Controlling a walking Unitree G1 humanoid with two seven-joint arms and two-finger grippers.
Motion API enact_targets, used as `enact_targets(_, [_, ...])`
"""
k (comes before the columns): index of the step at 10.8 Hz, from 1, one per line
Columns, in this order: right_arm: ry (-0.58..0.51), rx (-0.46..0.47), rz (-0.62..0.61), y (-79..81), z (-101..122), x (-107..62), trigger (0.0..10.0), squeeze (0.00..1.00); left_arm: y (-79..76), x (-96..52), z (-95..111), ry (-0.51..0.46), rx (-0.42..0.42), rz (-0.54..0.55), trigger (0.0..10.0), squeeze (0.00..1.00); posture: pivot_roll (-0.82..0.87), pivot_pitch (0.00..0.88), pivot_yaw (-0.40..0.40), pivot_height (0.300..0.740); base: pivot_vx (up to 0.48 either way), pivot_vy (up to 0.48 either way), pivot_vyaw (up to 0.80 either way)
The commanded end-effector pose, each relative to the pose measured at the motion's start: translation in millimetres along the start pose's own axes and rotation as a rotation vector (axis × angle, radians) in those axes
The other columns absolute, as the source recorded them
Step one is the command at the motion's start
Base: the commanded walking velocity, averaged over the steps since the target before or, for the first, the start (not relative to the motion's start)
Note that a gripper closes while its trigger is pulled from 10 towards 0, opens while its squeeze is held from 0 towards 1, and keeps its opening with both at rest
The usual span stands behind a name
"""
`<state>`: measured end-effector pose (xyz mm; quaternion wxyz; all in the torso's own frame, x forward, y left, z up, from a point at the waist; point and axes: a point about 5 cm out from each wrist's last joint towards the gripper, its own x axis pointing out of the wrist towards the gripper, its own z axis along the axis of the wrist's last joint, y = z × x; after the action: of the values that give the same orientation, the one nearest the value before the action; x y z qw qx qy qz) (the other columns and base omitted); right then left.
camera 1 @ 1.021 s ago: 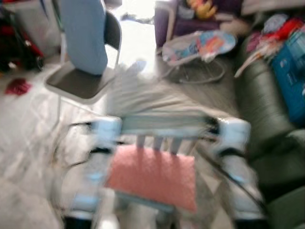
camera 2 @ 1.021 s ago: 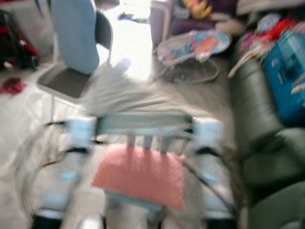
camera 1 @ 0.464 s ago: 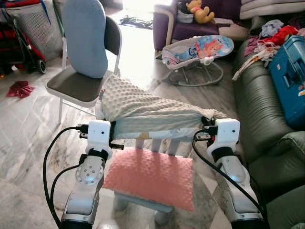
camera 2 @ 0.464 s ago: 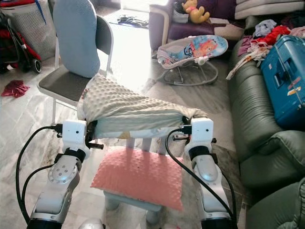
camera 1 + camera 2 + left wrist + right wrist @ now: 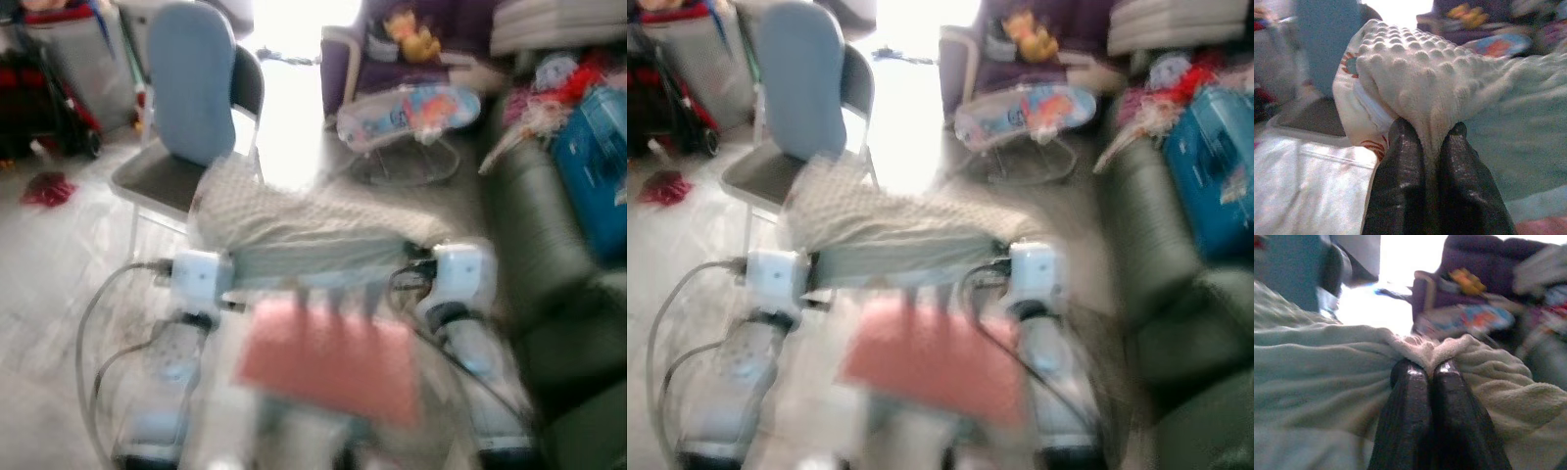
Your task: Move the pillow to the sofa
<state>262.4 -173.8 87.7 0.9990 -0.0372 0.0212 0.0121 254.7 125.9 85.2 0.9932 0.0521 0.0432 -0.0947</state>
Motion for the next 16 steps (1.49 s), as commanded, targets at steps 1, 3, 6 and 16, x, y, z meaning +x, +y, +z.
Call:
enact_targets(1, [-0.032,0.013,0.006,5.2,8,3.0,10.0,0.00,8.6,0.0,4,-0.021,0.015,0.017,10.0,0.00,-0.04,0.032,-0.045,0.740,0.000,0.476,0.00])
enact_targets(3, [-0.025,0.011,0.007,5.5,6,2.9,10.0,0.00,7.9,-0.2,5,-0.030,0.010,0.006,10.0,0.00,-0.04,0.036,-0.044,0.740,0.000,0.403,0.00])
enact_targets(6, [-0.010,0.010,0.013,7.8,3,2.6,10.0,0.00,5.4,-1.5,6,-0.032,0.031,-0.014,10.0,0.00,-0.03,0.043,-0.043,0.740,0.000,0.000,-0.27])
enact_targets(16, [0.003,-0.002,0.014,8.0,3,5.3,10.0,0.00,-4.4,1.2,9,-0.040,-0.043,-0.130,10.0,0.00,-0.04,0.056,-0.047,0.740,0.000,0.000,-0.80])
